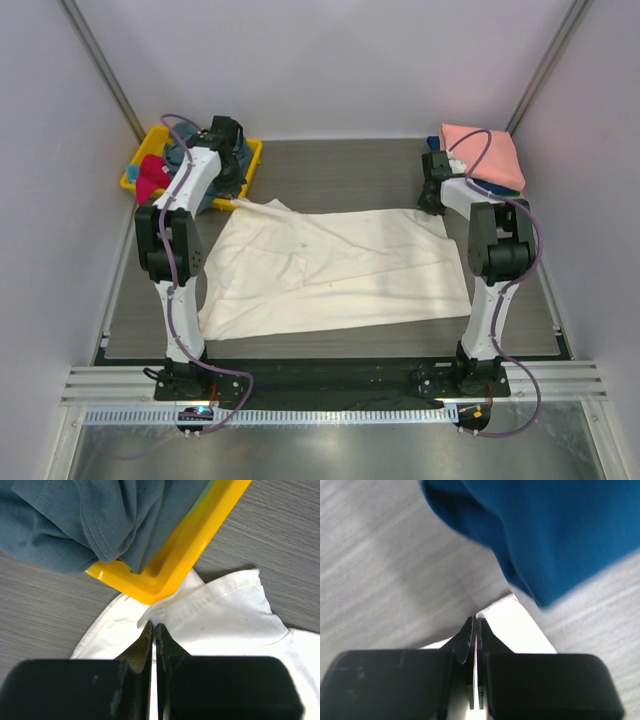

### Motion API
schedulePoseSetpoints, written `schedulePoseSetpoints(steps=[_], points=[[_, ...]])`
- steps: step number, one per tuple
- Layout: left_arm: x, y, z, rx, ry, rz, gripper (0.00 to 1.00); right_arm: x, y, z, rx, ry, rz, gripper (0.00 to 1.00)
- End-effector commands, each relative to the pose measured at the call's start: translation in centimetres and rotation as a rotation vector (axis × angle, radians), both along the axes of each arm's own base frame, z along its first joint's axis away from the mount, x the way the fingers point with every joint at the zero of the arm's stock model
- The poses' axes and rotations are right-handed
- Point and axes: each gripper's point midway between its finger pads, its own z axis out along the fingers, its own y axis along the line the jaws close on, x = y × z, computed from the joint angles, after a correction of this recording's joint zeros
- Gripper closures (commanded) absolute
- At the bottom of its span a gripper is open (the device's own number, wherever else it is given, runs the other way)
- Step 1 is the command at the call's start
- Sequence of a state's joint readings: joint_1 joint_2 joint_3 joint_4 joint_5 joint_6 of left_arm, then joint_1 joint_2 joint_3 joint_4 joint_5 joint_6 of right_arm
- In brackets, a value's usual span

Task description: Fold and stack the t-shirts

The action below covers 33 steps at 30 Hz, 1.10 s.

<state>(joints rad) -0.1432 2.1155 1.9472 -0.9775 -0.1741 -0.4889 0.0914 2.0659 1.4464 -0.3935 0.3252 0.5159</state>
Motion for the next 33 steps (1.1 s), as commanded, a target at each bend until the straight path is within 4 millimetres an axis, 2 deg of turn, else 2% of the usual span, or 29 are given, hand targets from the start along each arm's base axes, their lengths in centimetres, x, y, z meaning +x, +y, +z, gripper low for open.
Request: schedulePoseSetpoints(steps=[1, 2, 5, 8, 9, 11, 12, 13, 15, 16, 18, 19, 20, 24, 28, 29, 30, 33], points=[[0.5, -0.2, 3.1, -0.03, -0.075, -0.012, 1.0, -2.9, 0.6, -0.3, 0.05, 0.065, 0.003, 0.99], [0.6, -0.3, 3.7, -0.033, -0.092, -0.011, 1.0, -2.8, 0.7, 0.2, 0.055, 0.053, 0.008, 0.99], [0.5, -0.7, 5.0, -0.03, -0.119, -0.015, 1.0, -2.7, 1.0, 3.5, 0.067, 0.005, 0.031, 0.99], [-0.3, -1.2, 5.6, -0.033, -0.115, -0.016, 1.0, -3.3, 1.1, 5.3, 0.07, -0.017, 0.043, 0.99], [-1.1, -1.4, 5.6, -0.045, -0.11, -0.016, 1.0, -3.5, 1.0, 6.8, 0.069, -0.043, 0.046, 0.99], [-1.8, -1.8, 6.1, -0.053, -0.128, -0.02, 1.0, -4.4, 0.8, 7.4, 0.066, -0.05, 0.046, 0.99], [-2.4, -1.8, 7.3, -0.056, -0.155, -0.021, 1.0, -4.8, 0.8, 7.9, 0.068, -0.057, 0.047, 0.99], [-3.4, -1.9, 6.7, -0.053, -0.137, -0.023, 1.0, -5.5, 0.8, 8.7, 0.07, -0.072, 0.05, 0.99], [-4.5, -1.9, 7.2, -0.046, -0.146, -0.023, 1.0, -6.4, 0.8, 9.4, 0.074, -0.084, 0.051, 0.99], [-5.7, -1.8, 7.5, -0.037, -0.147, -0.025, 1.0, -7.3, 0.7, 9.8, 0.075, -0.094, 0.05, 0.99], [-6.9, -1.7, 8.1, -0.038, -0.154, -0.016, 1.0, -8.2, 0.6, 9.9, 0.074, -0.094, 0.049, 0.99], [-7.8, -1.8, 9.1, -0.044, -0.177, -0.018, 1.0, -9.0, 0.4, 9.6, 0.072, -0.086, 0.044, 0.99], [-8.8, -1.6, 8.6, -0.041, -0.158, -0.008, 1.0, -9.4, 0.4, 10.1, 0.073, -0.099, 0.046, 0.99], [-11.9, -1.5, 8.9, -0.031, -0.163, 0.003, 1.0, -10.8, 0.4, 9.8, 0.076, -0.093, 0.049, 0.99], [-14.8, -1.5, 8.1, -0.043, -0.14, 0.018, 1.0, -12.2, 0.1, 9.7, 0.068, -0.088, 0.044, 0.99], [-15.6, -1.5, 8.5, -0.051, -0.153, 0.023, 1.0, -12.4, 0.0, 9.6, 0.063, -0.086, 0.042, 0.99], [-16.6, -1.4, 7.5, -0.053, -0.126, 0.039, 1.0, -12.6, -0.1, 9.9, 0.062, -0.094, 0.038, 0.99], [-19.0, -1.3, 6.8, -0.064, -0.113, 0.046, 1.0, -13.4, -0.5, 9.7, 0.043, -0.084, 0.024, 0.99]])
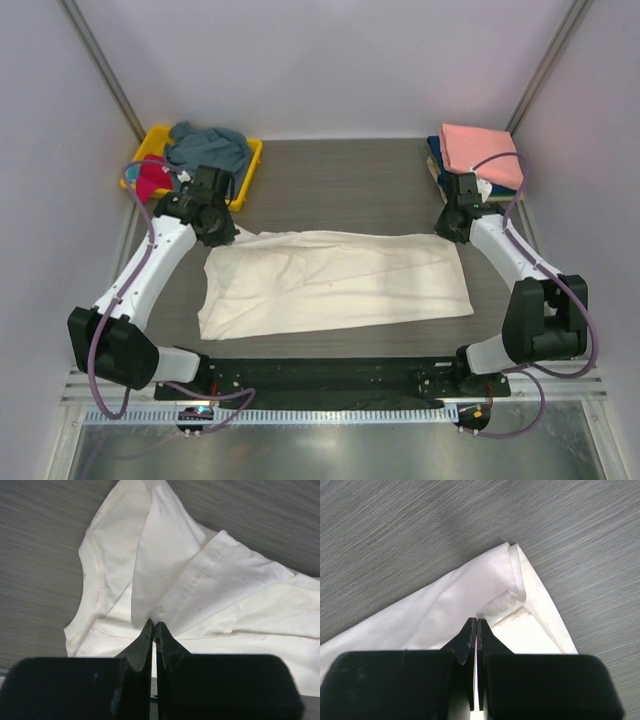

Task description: Fold and stack the t-shirts

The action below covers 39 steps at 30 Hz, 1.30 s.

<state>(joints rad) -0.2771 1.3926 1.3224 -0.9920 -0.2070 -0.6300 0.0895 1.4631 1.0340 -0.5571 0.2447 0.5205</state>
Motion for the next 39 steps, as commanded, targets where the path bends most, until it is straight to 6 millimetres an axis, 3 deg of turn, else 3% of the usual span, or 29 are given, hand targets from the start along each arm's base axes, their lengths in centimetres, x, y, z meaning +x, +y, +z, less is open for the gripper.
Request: schedulePoseSetpoints(steps=[1, 6, 9, 10, 12, 13, 15, 19, 20, 22, 24, 26, 29, 30, 33, 36, 39], points=[[-2.7, 0.1, 0.1, -0.019, -0.01, 0.041, 1.0, -0.5, -0.8, 1.8, -0.031, -0.057, -0.02, 0.99], [-6.7, -0.7, -1.1, -0.072, 0.015, 0.021, 0.99, -2.4, -1.6, 0.7, -0.059, -0.021, -0.044, 0.99], [-9.4, -2.0, -2.9, -0.146, 0.065, 0.023, 0.88, -3.2, -1.7, 0.0, -0.058, -0.014, -0.053, 0.99], [-10.4, -3.0, -2.6, -0.178, 0.044, -0.011, 0.72, -3.5, -1.5, -0.5, -0.052, 0.001, -0.044, 0.83], [-12.1, -3.5, -3.5, -0.206, 0.068, -0.003, 0.59, -3.7, -1.1, -0.9, -0.04, 0.014, -0.018, 0.53], [-12.6, -3.5, -3.3, -0.223, 0.049, -0.002, 0.55, -3.8, -1.1, -1.0, -0.037, 0.02, -0.013, 0.3], [-12.9, -3.1, -3.4, -0.22, 0.031, 0.016, 0.51, -3.7, -1.0, -0.2, -0.031, -0.008, -0.01, 0.19], [-11.5, -2.4, -2.9, -0.185, -0.045, 0.036, 0.49, -2.8, 0.5, 1.8, 0.041, -0.083, 0.028, 0.18], [-11.0, -2.5, -3.3, -0.177, -0.04, 0.038, 0.49, -2.2, 1.9, 2.2, 0.1, -0.113, 0.076, 0.18], [-9.6, -3.3, -3.8, -0.185, -0.057, 0.036, 0.5, -1.7, 3.4, 1.6, 0.143, -0.105, 0.124, 0.19], [-8.6, -3.5, -5.7, -0.154, -0.021, 0.047, 0.51, -1.5, 5.1, 0.6, 0.181, -0.073, 0.172, 0.2], [-6.9, -3.5, -6.9, -0.119, -0.042, 0.072, 0.52, -1.5, 5.8, -1.6, 0.194, -0.021, 0.179, 0.21], [-5.0, -3.7, -10.1, -0.064, -0.009, 0.097, 0.54, -2.7, 6.8, -4.8, 0.206, 0.042, 0.186, 0.23], [-4.7, -3.9, -12.2, -0.036, 0.043, 0.099, 0.54, -3.7, 7.0, -6.2, 0.205, 0.074, 0.184, 0.25], [-3.2, -5.2, -14.4, -0.051, 0.07, 0.095, 0.56, -5.4, 7.6, -8.3, 0.201, 0.119, 0.179, 0.25], [-2.3, -6.7, -16.8, -0.077, 0.119, 0.096, 0.58, -6.9, 8.6, -9.0, 0.206, 0.137, 0.187, 0.25], [-0.7, -7.7, -17.8, -0.088, 0.122, 0.101, 0.59, -10.1, 9.7, -9.6, 0.26, 0.166, 0.187, 0.28]])
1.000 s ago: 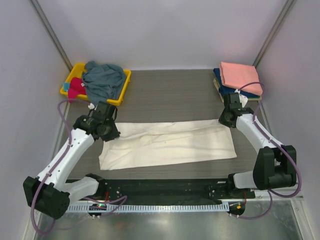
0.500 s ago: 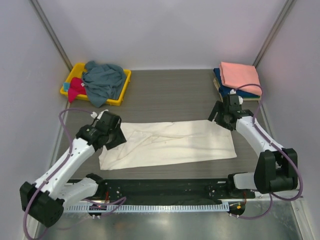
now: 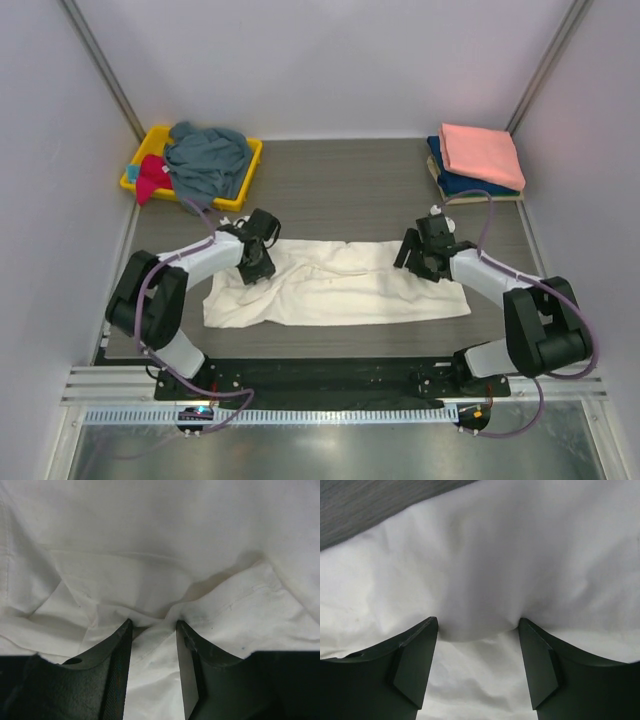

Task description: Fold and stack the t-shirts

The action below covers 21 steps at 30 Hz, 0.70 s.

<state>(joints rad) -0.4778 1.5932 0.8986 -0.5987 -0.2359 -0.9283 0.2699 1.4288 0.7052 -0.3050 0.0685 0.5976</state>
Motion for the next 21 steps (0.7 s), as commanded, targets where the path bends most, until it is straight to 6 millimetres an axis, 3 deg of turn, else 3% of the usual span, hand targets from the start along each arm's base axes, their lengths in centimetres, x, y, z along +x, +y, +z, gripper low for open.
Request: schedulePoseSetpoints(steps=[1, 2, 4, 5, 6, 7, 8, 9, 11, 12, 13, 14, 15, 16, 17, 18, 19, 21], points=[[3.5, -2.5, -1.7, -0.061, -0.058, 0.026, 0.6, -5.2, 1.6, -2.0, 0.079, 0.106, -0.024, 0.29], [3.9, -2.7, -2.4, -0.052, -0.041, 0.02, 0.6, -6.5, 2.8, -1.9, 0.091, 0.106, 0.01, 0.29], [6.4, -4.0, -1.4, -0.062, -0.072, 0.001, 0.6, -8.6, 4.1, -1.2, 0.146, 0.073, -0.018, 0.29], [7.1, -4.4, -2.2, -0.049, -0.056, -0.003, 0.6, -10.0, 5.4, -1.0, 0.149, 0.066, 0.016, 0.29], [9.9, -5.7, -0.5, -0.072, -0.11, -0.016, 0.6, -11.1, 6.4, -0.6, 0.198, 0.054, -0.012, 0.29], [11.1, -6.5, 0.0, -0.075, -0.117, -0.027, 0.6, -11.8, 7.3, -0.2, 0.225, 0.045, -0.012, 0.29], [11.9, -7.1, -1.4, -0.061, -0.084, -0.042, 0.6, -13.7, 9.2, 0.0, 0.232, 0.04, 0.058, 0.3], [15.3, -9.2, 1.4, -0.104, -0.156, -0.063, 0.61, -14.5, 10.2, 0.4, 0.256, 0.032, 0.068, 0.3], [18.1, -11.4, 2.0, -0.115, -0.186, -0.153, 0.62, -15.3, 12.6, 2.3, 0.329, -0.03, 0.058, 0.3], [19.1, -12.3, 0.4, -0.104, -0.147, -0.194, 0.62, -16.8, 15.0, 4.2, 0.37, -0.055, 0.143, 0.3], [22.5, -14.7, 4.8, -0.154, -0.248, -0.268, 0.61, -17.4, 15.7, 4.4, 0.34, -0.058, 0.185, 0.29], [24.0, -15.7, 6.7, -0.158, -0.289, -0.313, 0.6, -17.7, 16.0, 4.6, 0.306, -0.058, 0.21, 0.27], [23.9, -16.0, 5.7, -0.139, -0.239, -0.351, 0.56, -17.5, 17.4, 6.8, 0.312, -0.087, 0.235, 0.26], [26.1, -17.6, 11.4, -0.184, -0.367, -0.421, 0.52, -17.4, 17.6, 7.3, 0.285, -0.093, 0.246, 0.25], [26.3, -18.2, 12.9, -0.197, -0.395, -0.46, 0.49, -17.3, 17.4, 7.0, 0.221, -0.096, 0.279, 0.24], [26.4, -18.4, 14.5, -0.201, -0.423, -0.484, 0.43, -16.9, 18.1, 8.5, 0.229, -0.127, 0.292, 0.23], [26.3, -18.1, 18.1, -0.204, -0.49, -0.497, 0.4, -16.5, 18.1, 8.9, 0.212, -0.146, 0.301, 0.22], [25.7, -17.6, 21.4, -0.201, -0.558, -0.521, 0.32, -15.2, 18.6, 11.2, 0.189, -0.227, 0.333, 0.2]])
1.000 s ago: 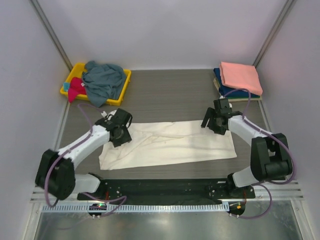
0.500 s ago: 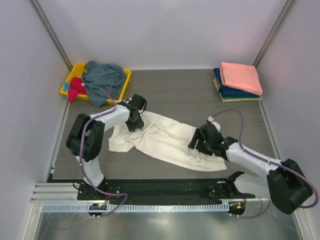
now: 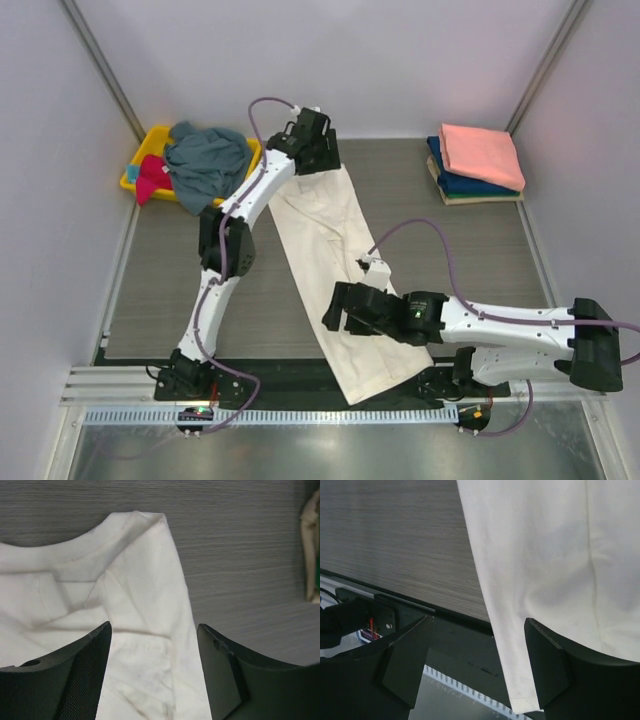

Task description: Fold and stack the t-shirts

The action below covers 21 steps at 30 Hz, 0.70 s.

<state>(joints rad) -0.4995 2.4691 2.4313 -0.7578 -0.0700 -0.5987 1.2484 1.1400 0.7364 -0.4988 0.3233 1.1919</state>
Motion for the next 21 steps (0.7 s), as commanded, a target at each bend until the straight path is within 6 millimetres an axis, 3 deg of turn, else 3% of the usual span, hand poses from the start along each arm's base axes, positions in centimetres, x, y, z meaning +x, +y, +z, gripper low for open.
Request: schedulePoseSetpoints(steps=[1, 2, 4, 5, 7, 8, 9, 10, 11, 12, 13, 14, 15, 16, 17, 18, 19, 20, 21], points=[[-3.5, 1.4, 16.2, -0.052, -0.252, -0.117, 0.29, 4.1, -0.8, 4.4, -0.061, -0.208, -0.072, 0.19], [-4.5, 2.7, 15.0, -0.005, -0.224, -0.09, 0.28, 5.0, -1.0, 5.3, -0.082, -0.236, -0.078, 0.19], [-6.8, 5.4, 17.7, 0.026, -0.25, -0.035, 0.26, 7.5, -0.8, 7.6, -0.118, -0.295, -0.071, 0.18], [-9.3, 8.0, 19.3, 0.045, -0.262, 0.031, 0.26, 9.5, -1.6, 7.9, -0.143, -0.298, -0.103, 0.18], [-12.6, 10.5, 19.2, 0.075, -0.231, 0.068, 0.26, 12.7, -1.4, 8.4, -0.212, -0.325, -0.082, 0.18], [-15.6, 12.5, 22.5, 0.039, -0.294, 0.095, 0.26, 15.2, -1.3, 10.1, -0.192, -0.333, -0.103, 0.18], [-17.5, 13.5, 18.9, 0.077, -0.224, 0.099, 0.26, 16.8, -0.8, 8.2, -0.279, -0.321, -0.048, 0.18], [-19.2, 14.6, 19.0, 0.07, -0.232, 0.111, 0.26, 18.0, -0.3, 8.1, -0.293, -0.319, -0.029, 0.18], [-21.7, 16.2, 20.8, 0.037, -0.289, 0.129, 0.26, 20.4, 0.1, 10.0, -0.274, -0.347, -0.05, 0.19], [-23.5, 17.4, 17.9, 0.074, -0.236, 0.143, 0.27, 21.9, 0.6, 7.6, -0.354, -0.326, -0.008, 0.19], [-24.8, 18.3, 17.5, 0.078, -0.234, 0.155, 0.26, 23.1, 1.0, 7.5, -0.371, -0.336, -0.007, 0.19], [-27.1, 19.7, 18.1, 0.06, -0.267, 0.16, 0.26, 25.3, 1.6, 8.8, -0.372, -0.373, -0.032, 0.19], [-28.5, 20.4, 15.9, 0.088, -0.233, 0.148, 0.26, 26.6, 2.3, 6.3, -0.422, -0.348, 0.006, 0.2], [-29.5, 21.0, 15.1, 0.092, -0.228, 0.151, 0.27, 27.6, 3.1, 5.5, -0.43, -0.341, 0.025, 0.2], [-30.6, 21.7, 14.7, 0.083, -0.234, 0.159, 0.26, 29.3, 4.3, 6.9, -0.403, -0.374, 0.022, 0.2], [-32.1, 22.3, 15.4, 0.036, -0.282, 0.17, 0.26, 30.3, 4.8, 6.5, -0.409, -0.376, 0.028, 0.2], [-33.2, 22.1, 13.2, -0.005, -0.245, 0.173, 0.26, 31.4, 5.3, 3.4, -0.45, -0.342, 0.049, 0.2], [-33.6, 21.5, 13.4, -0.064, -0.275, 0.153, 0.26, 32.6, 6.6, 4.5, -0.402, -0.36, 0.054, 0.2], [-34.8, 21.6, 13.9, -0.122, -0.323, 0.14, 0.26, 33.5, 7.2, 3.5, -0.386, -0.345, 0.069, 0.21]])
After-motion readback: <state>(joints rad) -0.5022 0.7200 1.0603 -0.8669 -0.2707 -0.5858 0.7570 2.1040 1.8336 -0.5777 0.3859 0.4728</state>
